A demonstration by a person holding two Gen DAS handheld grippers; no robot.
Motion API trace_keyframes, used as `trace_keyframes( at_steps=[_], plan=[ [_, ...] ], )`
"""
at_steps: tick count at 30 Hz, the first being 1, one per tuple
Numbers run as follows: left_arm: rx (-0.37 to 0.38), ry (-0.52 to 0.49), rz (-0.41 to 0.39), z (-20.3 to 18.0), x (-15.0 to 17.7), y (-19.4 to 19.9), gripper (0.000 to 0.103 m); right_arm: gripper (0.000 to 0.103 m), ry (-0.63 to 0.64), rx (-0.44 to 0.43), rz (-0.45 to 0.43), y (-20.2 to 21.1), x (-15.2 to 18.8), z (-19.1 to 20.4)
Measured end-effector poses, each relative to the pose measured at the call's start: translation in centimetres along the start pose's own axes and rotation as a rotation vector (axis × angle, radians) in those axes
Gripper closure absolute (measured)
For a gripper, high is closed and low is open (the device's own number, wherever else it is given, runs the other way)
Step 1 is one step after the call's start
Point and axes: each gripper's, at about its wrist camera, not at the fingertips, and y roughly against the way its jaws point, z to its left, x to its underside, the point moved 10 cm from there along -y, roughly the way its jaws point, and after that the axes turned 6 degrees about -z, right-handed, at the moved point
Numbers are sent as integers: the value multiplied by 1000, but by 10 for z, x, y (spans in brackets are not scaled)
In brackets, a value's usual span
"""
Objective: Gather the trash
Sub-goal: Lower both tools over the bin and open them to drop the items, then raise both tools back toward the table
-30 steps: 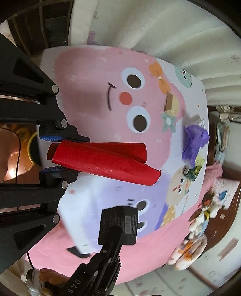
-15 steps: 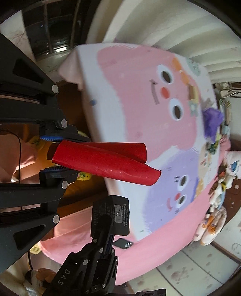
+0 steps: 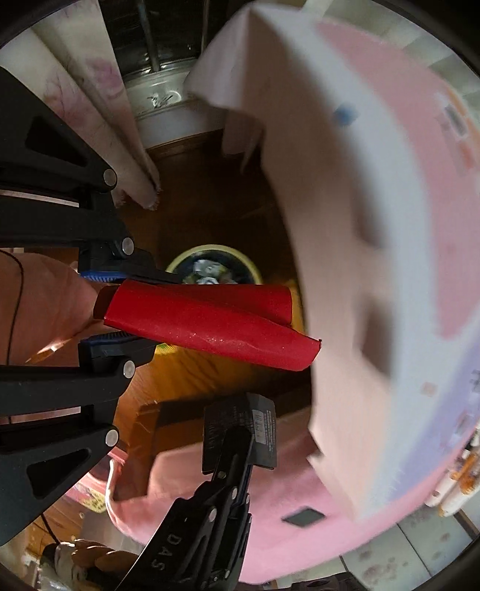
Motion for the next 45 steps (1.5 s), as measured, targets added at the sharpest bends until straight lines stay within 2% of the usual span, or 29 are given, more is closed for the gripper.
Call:
trace_keyframes(
  at_steps=[7, 10, 12, 14, 18, 20, 21, 23, 24, 25, 33, 39, 45],
  plan=[
    [-22, 2, 50, -3, 11, -88, 82, 99, -63, 15, 108, -94, 44, -42],
    [-27, -7, 61, -4, 14, -120, 76, 99, -68, 24, 129, -126, 55, -52],
    [-31, -3, 69, 0, 8, -136, 69, 99, -73, 34, 140, -145, 64, -59],
    [-45, 4, 68, 5, 6, -148, 55, 99, -78, 46, 148, -162, 66, -65],
    [-73, 15, 60, 10, 3, -165, 39, 98, -98, 54, 153, -187, 65, -76],
    [-98, 21, 50, 16, 1, -166, 25, 96, -109, 59, 157, -191, 63, -79],
    [-101, 25, 48, 21, 1, -166, 21, 91, -116, 61, 157, -192, 62, -81],
    [-110, 33, 36, 26, -2, -160, 18, 76, -127, 45, 151, -191, 59, -82],
    [-114, 34, 31, 28, -3, -155, 18, 63, -130, 36, 147, -189, 56, -80],
    [-123, 35, 25, 31, -5, -150, 18, 59, -131, 25, 142, -186, 54, -78],
    [-149, 49, -21, 38, -15, -88, 18, 59, -127, 11, 131, -154, 33, -61],
    [-143, 85, -97, 36, -31, -7, 18, 59, -87, -5, 104, -96, 13, -39],
    [-144, 73, -196, 22, -55, 83, 17, 59, -9, -24, 53, -25, -14, -18]
  ],
)
